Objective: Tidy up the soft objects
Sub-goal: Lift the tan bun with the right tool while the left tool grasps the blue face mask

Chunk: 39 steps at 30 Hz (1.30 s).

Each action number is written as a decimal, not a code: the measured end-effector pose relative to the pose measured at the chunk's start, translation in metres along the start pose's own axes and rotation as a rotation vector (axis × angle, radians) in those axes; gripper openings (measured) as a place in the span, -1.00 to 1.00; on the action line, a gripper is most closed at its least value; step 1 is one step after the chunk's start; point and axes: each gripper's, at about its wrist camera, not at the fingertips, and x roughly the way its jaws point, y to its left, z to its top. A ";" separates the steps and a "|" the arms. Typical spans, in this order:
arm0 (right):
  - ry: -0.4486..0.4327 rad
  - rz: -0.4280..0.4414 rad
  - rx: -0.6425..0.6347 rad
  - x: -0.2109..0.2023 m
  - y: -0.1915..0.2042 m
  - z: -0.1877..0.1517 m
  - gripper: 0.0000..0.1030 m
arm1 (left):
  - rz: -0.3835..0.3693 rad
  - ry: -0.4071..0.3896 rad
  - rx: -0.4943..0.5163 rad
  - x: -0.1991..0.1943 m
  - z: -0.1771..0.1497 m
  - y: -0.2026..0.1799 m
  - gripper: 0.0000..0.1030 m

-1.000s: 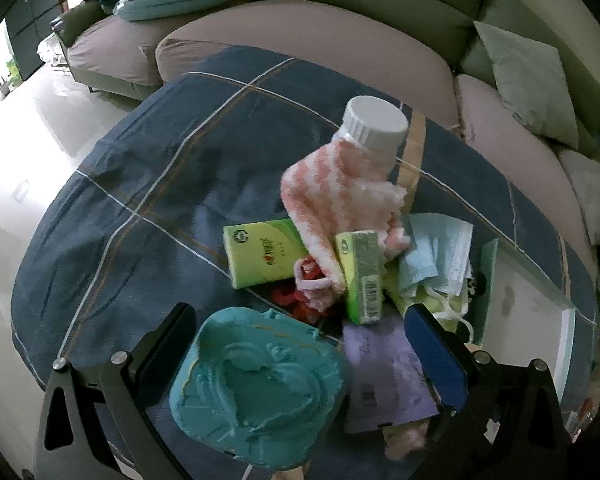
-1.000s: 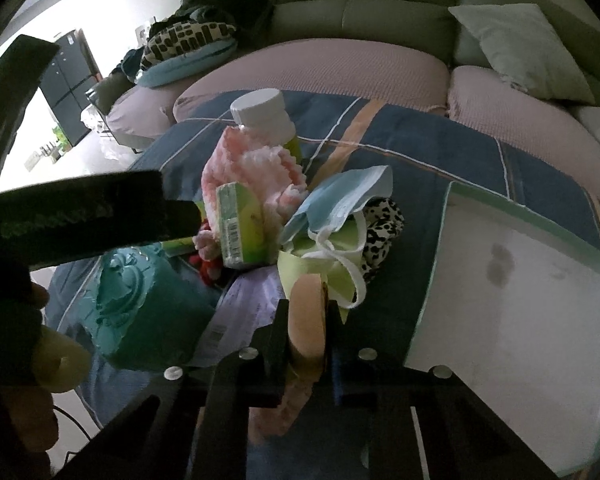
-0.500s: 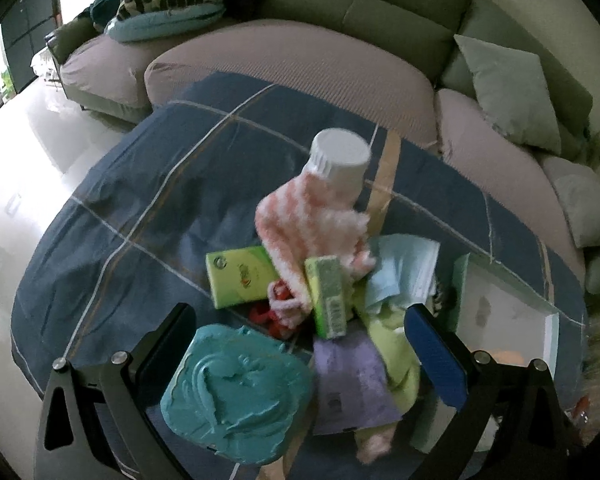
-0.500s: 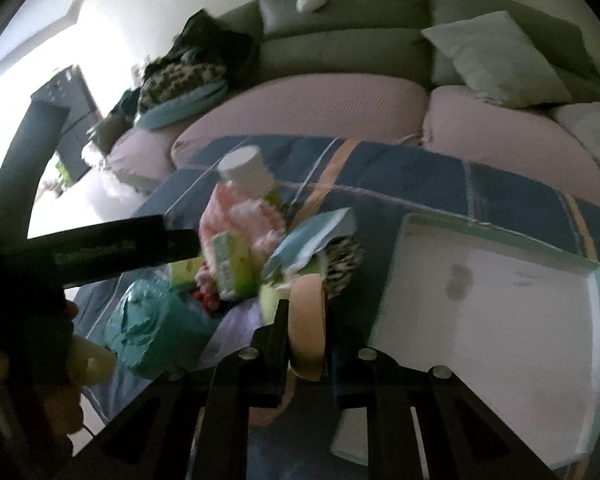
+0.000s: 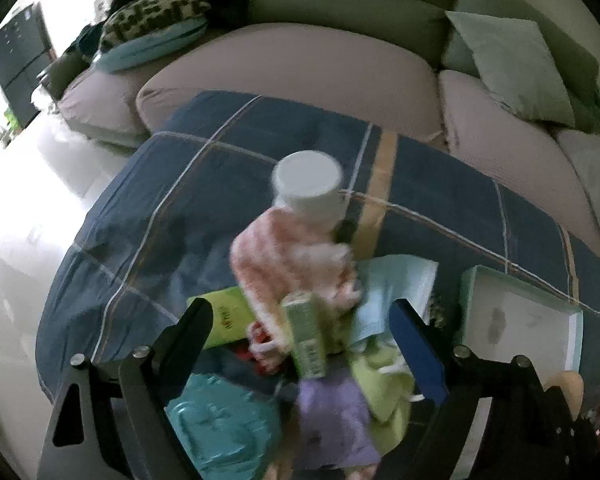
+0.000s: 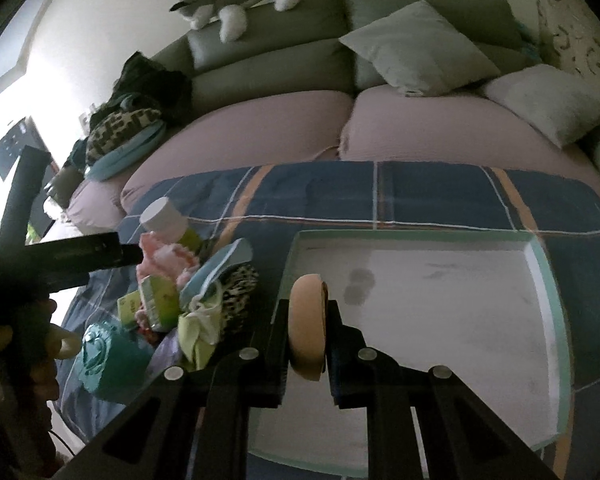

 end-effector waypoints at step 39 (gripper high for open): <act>0.064 -0.063 0.051 0.022 -0.024 -0.009 -0.68 | -0.072 0.140 0.008 0.086 -0.001 -0.042 -0.41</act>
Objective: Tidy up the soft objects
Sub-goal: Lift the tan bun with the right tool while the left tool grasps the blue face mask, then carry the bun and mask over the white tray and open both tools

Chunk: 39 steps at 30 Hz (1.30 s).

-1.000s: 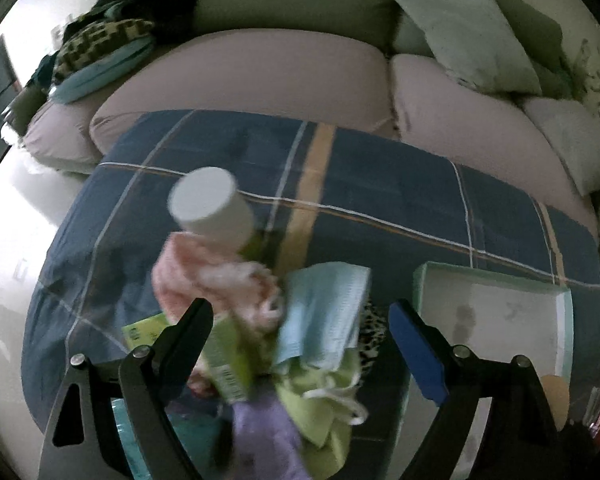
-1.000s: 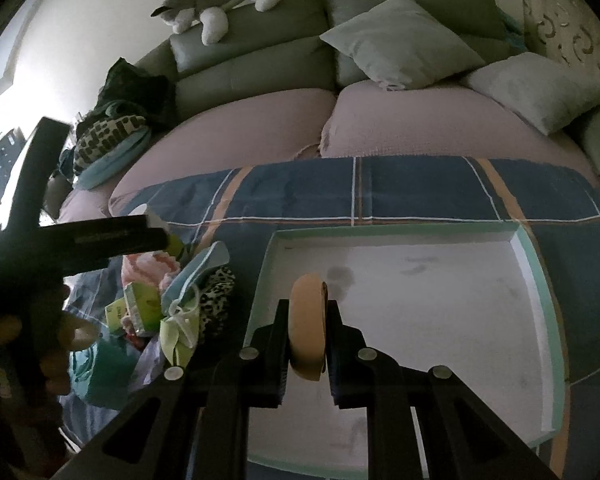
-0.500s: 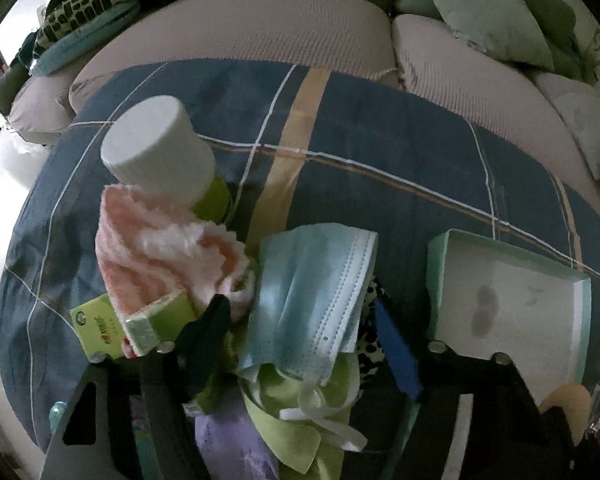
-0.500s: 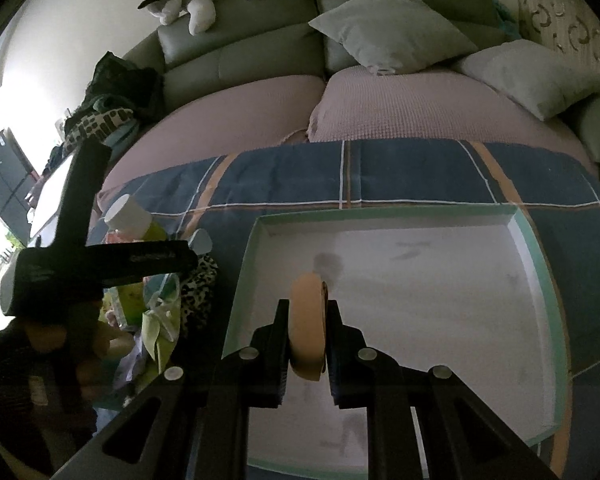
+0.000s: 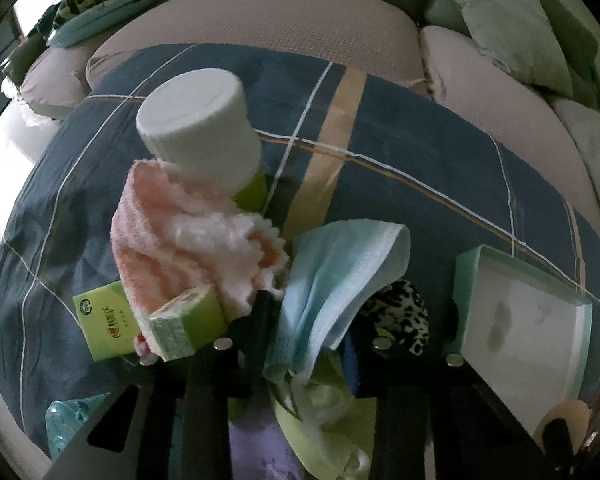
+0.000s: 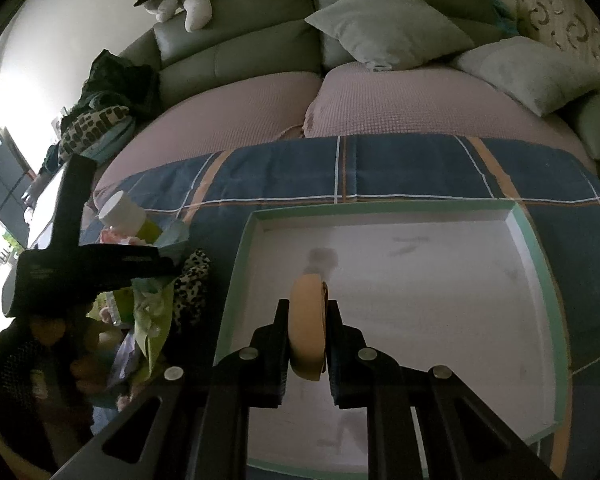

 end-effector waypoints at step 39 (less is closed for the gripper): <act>0.016 -0.004 -0.008 0.005 0.001 -0.001 -0.68 | 0.002 -0.121 -0.069 -0.058 -0.006 0.027 -0.76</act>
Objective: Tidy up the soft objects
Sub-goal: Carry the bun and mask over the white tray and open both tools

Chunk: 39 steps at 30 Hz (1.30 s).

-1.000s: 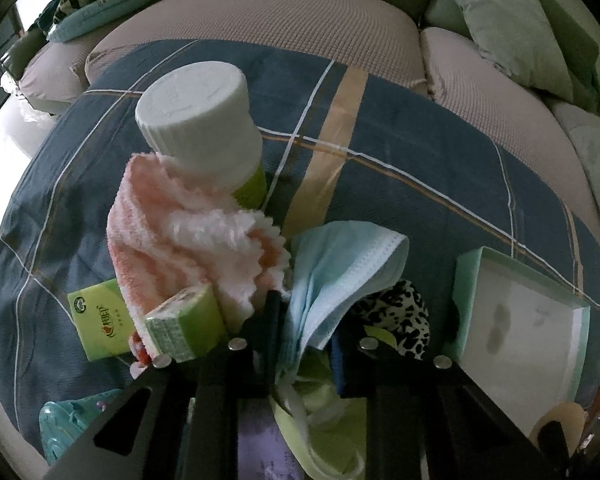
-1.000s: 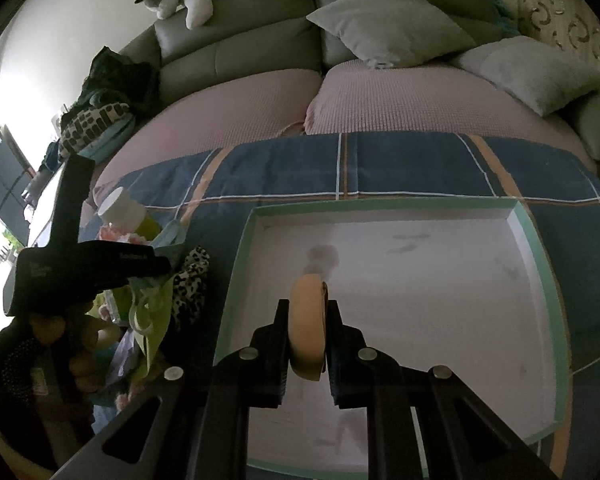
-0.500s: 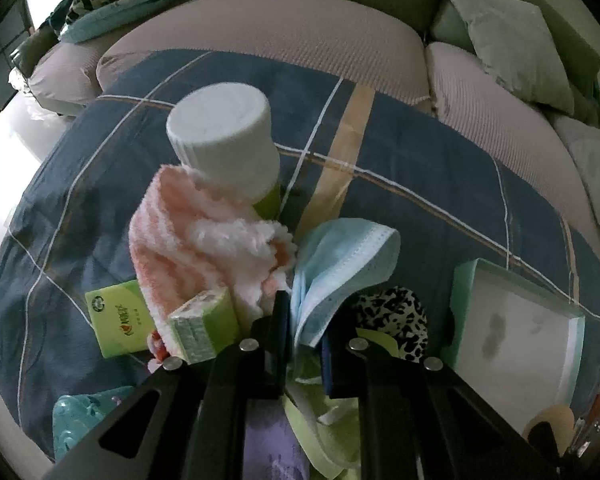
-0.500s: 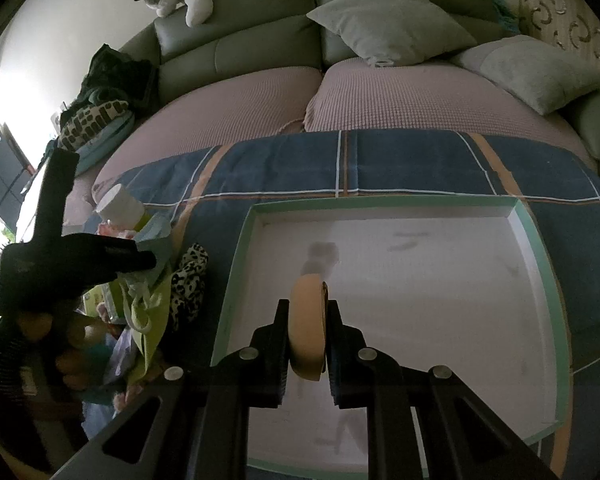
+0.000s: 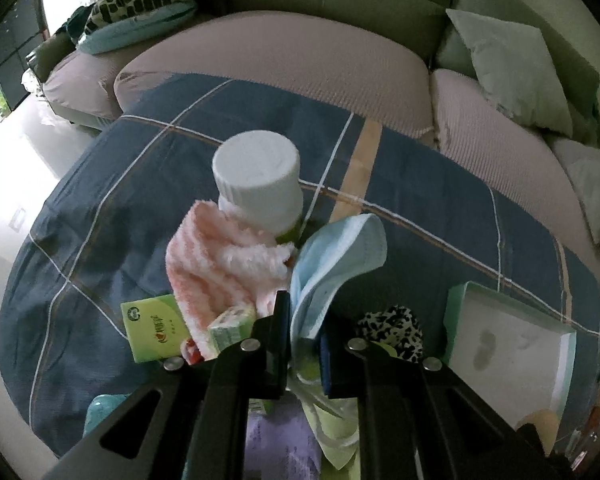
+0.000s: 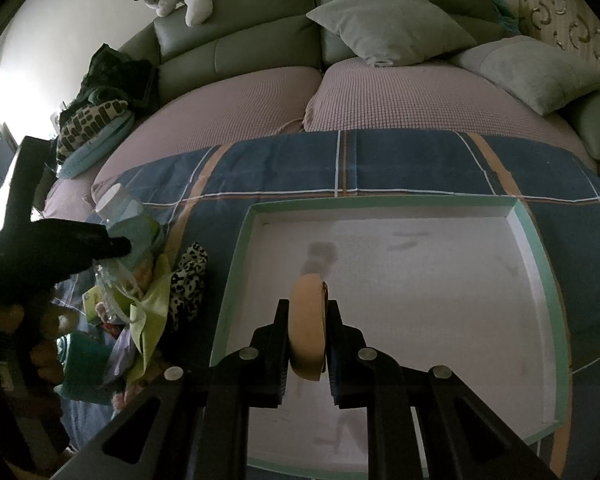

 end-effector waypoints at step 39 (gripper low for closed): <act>-0.211 -0.163 0.152 -0.077 -0.075 0.012 -0.68 | -0.261 -0.189 0.255 -0.090 -0.025 -0.097 -0.76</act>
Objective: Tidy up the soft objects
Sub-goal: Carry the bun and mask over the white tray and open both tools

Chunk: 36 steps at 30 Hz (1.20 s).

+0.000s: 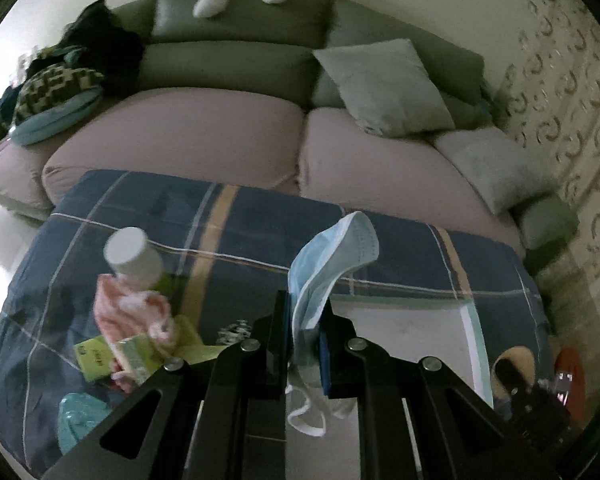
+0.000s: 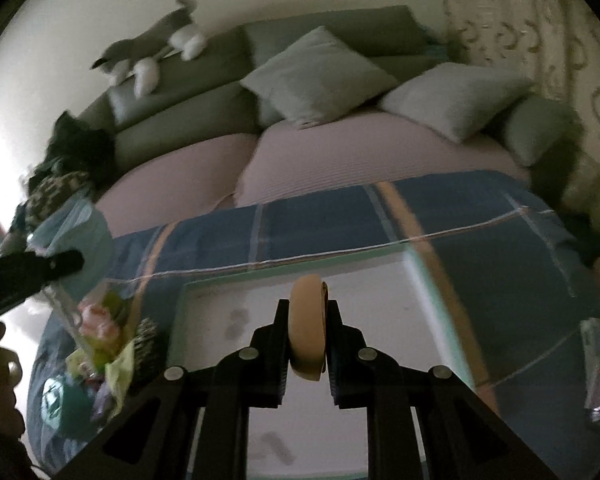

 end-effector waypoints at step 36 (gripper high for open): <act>0.130 0.007 0.174 0.098 -0.066 -0.006 -0.63 | 0.012 0.207 0.215 0.130 -0.050 -0.095 -0.45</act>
